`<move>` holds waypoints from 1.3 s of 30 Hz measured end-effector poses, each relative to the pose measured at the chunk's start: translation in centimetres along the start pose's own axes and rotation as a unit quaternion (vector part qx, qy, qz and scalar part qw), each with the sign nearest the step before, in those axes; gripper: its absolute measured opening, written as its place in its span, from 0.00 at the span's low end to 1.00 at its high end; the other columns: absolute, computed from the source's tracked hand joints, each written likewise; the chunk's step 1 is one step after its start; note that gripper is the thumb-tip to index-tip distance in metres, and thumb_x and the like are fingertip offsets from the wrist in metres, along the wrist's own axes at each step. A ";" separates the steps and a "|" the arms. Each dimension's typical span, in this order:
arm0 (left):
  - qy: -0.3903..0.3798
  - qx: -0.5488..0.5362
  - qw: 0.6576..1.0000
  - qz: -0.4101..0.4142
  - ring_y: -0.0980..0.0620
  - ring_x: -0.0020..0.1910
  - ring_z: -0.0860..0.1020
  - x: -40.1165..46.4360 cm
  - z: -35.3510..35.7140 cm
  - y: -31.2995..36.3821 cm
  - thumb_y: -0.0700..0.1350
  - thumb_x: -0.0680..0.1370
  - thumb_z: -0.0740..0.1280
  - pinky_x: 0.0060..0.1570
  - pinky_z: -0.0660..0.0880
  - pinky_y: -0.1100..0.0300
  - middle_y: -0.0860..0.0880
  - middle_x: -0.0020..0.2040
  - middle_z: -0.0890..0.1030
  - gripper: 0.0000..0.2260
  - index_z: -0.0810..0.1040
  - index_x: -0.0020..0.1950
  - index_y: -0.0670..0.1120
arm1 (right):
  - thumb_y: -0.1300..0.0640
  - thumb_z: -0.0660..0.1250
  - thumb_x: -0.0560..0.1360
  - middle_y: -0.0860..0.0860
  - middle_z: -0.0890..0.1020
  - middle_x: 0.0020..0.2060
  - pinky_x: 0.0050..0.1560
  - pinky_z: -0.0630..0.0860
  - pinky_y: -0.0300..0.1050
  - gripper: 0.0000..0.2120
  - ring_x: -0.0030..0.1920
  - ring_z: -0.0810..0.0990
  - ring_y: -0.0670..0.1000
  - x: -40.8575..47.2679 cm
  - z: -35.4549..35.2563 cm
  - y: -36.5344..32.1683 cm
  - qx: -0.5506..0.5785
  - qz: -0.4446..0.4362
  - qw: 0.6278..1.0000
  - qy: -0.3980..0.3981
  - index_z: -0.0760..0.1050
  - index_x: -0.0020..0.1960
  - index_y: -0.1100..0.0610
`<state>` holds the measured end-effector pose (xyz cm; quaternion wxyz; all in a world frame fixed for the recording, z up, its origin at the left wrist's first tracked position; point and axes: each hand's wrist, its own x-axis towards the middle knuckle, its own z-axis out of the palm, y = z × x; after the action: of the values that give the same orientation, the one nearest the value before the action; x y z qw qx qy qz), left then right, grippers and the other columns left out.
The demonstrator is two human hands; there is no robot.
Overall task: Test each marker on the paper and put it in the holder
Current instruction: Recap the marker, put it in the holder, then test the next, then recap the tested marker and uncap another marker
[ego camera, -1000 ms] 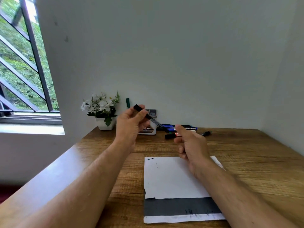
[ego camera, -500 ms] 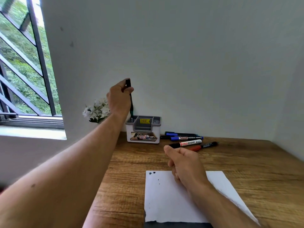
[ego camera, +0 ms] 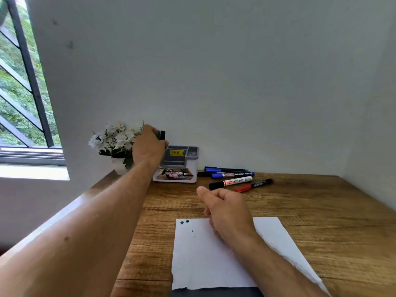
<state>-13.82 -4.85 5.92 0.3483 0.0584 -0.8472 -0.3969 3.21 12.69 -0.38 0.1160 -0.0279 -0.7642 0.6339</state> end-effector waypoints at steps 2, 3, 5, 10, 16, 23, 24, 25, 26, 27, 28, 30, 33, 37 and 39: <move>0.020 0.007 1.000 -0.001 0.49 0.48 0.76 -0.4 0.3 -0.5 0.48 0.75 0.74 0.47 0.73 0.54 0.45 0.53 0.81 0.15 0.75 0.58 0.46 | 0.42 0.70 0.75 0.48 0.77 0.27 0.35 0.70 0.44 0.19 0.29 0.73 0.46 0.0 0.0 0.0 0.003 0.000 1.000 0.000 0.81 0.39 0.59; 0.027 0.013 1.000 0.001 0.49 0.48 0.76 -0.4 0.5 -0.6 0.48 0.76 0.73 0.46 0.72 0.55 0.46 0.52 0.81 0.14 0.76 0.57 0.46 | 0.42 0.70 0.75 0.47 0.77 0.27 0.35 0.70 0.44 0.20 0.29 0.73 0.46 0.0 0.0 0.1 0.003 -0.002 1.000 0.000 0.81 0.39 0.59; 0.030 0.030 0.999 0.003 0.49 0.49 0.78 -0.5 0.7 -0.9 0.48 0.76 0.73 0.46 0.71 0.56 0.46 0.52 0.82 0.12 0.77 0.57 0.46 | 0.42 0.70 0.75 0.47 0.77 0.27 0.35 0.70 0.44 0.19 0.29 0.73 0.46 -0.1 0.0 0.1 0.002 -0.005 1.000 0.000 0.81 0.39 0.59; -0.003 0.064 0.998 -0.006 0.52 0.43 0.76 -0.4 1.1 -1.6 0.49 0.79 0.69 0.43 0.70 0.57 0.47 0.49 0.84 0.05 0.81 0.51 0.48 | 0.43 0.70 0.76 0.48 0.77 0.28 0.34 0.69 0.44 0.18 0.29 0.73 0.46 0.0 0.1 0.1 -0.003 -0.009 1.000 0.000 0.81 0.39 0.58; -0.029 0.034 0.999 0.026 0.50 0.47 0.79 -1.2 0.6 -1.2 0.50 0.81 0.66 0.47 0.74 0.58 0.47 0.52 0.84 0.10 0.82 0.58 0.47 | 0.42 0.70 0.76 0.48 0.79 0.29 0.33 0.69 0.43 0.17 0.31 0.73 0.46 0.0 0.0 -0.1 -0.007 -0.007 1.000 0.006 0.82 0.40 0.56; -0.054 -0.029 0.984 0.165 0.62 0.45 0.77 -5.2 0.1 2.5 0.46 0.81 0.66 0.47 0.70 0.71 0.54 0.52 0.84 0.08 0.82 0.58 0.50 | 0.51 0.70 0.76 0.49 0.77 0.27 0.32 0.67 0.43 0.14 0.30 0.72 0.48 -0.6 -1.3 -1.1 -0.032 -0.018 0.999 0.005 0.78 0.34 0.57; -0.081 -0.040 0.982 0.166 0.62 0.46 0.77 -5.9 0.3 3.1 0.47 0.80 0.66 0.48 0.71 0.69 0.54 0.51 0.84 0.08 0.82 0.57 0.51 | 0.54 0.69 0.75 0.50 0.75 0.27 0.32 0.66 0.43 0.14 0.30 0.71 0.49 -0.7 -1.6 -1.3 -0.037 -0.023 0.999 -0.005 0.76 0.32 0.57; -0.119 -0.047 0.978 0.165 0.62 0.46 0.77 -6.5 0.6 3.5 0.47 0.80 0.67 0.49 0.71 0.68 0.55 0.51 0.83 0.07 0.82 0.56 0.51 | 0.56 0.67 0.74 0.52 0.74 0.26 0.33 0.66 0.44 0.14 0.29 0.70 0.50 -0.9 -1.8 -1.6 -0.046 -0.032 0.998 -0.019 0.74 0.31 0.57; -0.167 -0.045 0.971 0.166 0.62 0.48 0.77 -7.0 0.8 3.9 0.47 0.80 0.67 0.51 0.71 0.66 0.55 0.52 0.83 0.07 0.83 0.55 0.52 | 0.57 0.65 0.73 0.52 0.73 0.25 0.33 0.65 0.45 0.13 0.29 0.69 0.50 -1.1 -2.0 -1.9 -0.070 -0.050 0.996 -0.036 0.73 0.29 0.57; -0.218 -0.031 0.961 0.169 0.61 0.50 0.77 -7.4 1.1 4.3 0.47 0.80 0.68 0.53 0.71 0.65 0.56 0.52 0.83 0.06 0.83 0.54 0.53 | 0.56 0.63 0.71 0.52 0.72 0.25 0.33 0.65 0.45 0.13 0.28 0.69 0.50 -1.3 -2.3 -2.2 -0.100 -0.076 0.990 -0.057 0.71 0.28 0.57; -0.263 -0.009 0.949 0.175 0.60 0.51 0.77 -7.8 1.4 4.5 0.47 0.79 0.68 0.55 0.72 0.63 0.56 0.52 0.82 0.05 0.83 0.54 0.53 | 0.55 0.61 0.69 0.51 0.71 0.24 0.33 0.66 0.44 0.13 0.27 0.68 0.49 -1.6 -2.5 -2.4 -0.126 -0.101 0.984 -0.077 0.70 0.27 0.56; -0.310 0.026 0.932 0.186 0.60 0.49 0.77 -8.4 1.8 4.9 0.47 0.78 0.69 0.58 0.74 0.59 0.57 0.49 0.82 0.05 0.83 0.52 0.53 | 0.54 0.59 0.66 0.49 0.71 0.22 0.29 0.65 0.41 0.12 0.25 0.67 0.46 -2.0 -2.8 -2.5 -0.133 -0.140 0.975 -0.112 0.69 0.24 0.53; -0.306 0.039 0.931 0.193 0.60 0.47 0.78 -9.1 2.4 4.7 0.47 0.77 0.71 0.57 0.76 0.57 0.58 0.45 0.81 0.04 0.84 0.50 0.53 | 0.56 0.63 0.67 0.45 0.70 0.20 0.26 0.63 0.35 0.14 0.24 0.67 0.43 -2.3 -2.8 -1.9 -0.206 -0.205 0.943 -0.160 0.68 0.23 0.51; -0.324 0.069 0.923 0.195 0.58 0.50 0.76 -9.3 2.9 4.3 0.48 0.77 0.71 0.59 0.74 0.57 0.53 0.53 0.83 0.05 0.84 0.52 0.54 | 0.56 0.66 0.68 0.46 0.72 0.22 0.28 0.67 0.40 0.13 0.26 0.69 0.43 -1.7 -2.3 -0.7 -0.253 -0.213 0.928 -0.171 0.72 0.26 0.52; -0.346 0.061 0.913 0.207 0.57 0.52 0.76 -9.3 3.0 4.3 0.49 0.77 0.71 0.56 0.72 0.60 0.52 0.56 0.83 0.07 0.84 0.54 0.54 | 0.55 0.66 0.67 0.46 0.72 0.22 0.28 0.66 0.40 0.12 0.24 0.68 0.43 -1.2 -2.4 -0.5 -0.248 -0.204 0.934 -0.156 0.71 0.25 0.52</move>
<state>-7.97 3.48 2.61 0.1040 -0.2383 -0.9304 -0.2584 4.94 14.66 0.29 0.1118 0.1997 -0.8948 0.3835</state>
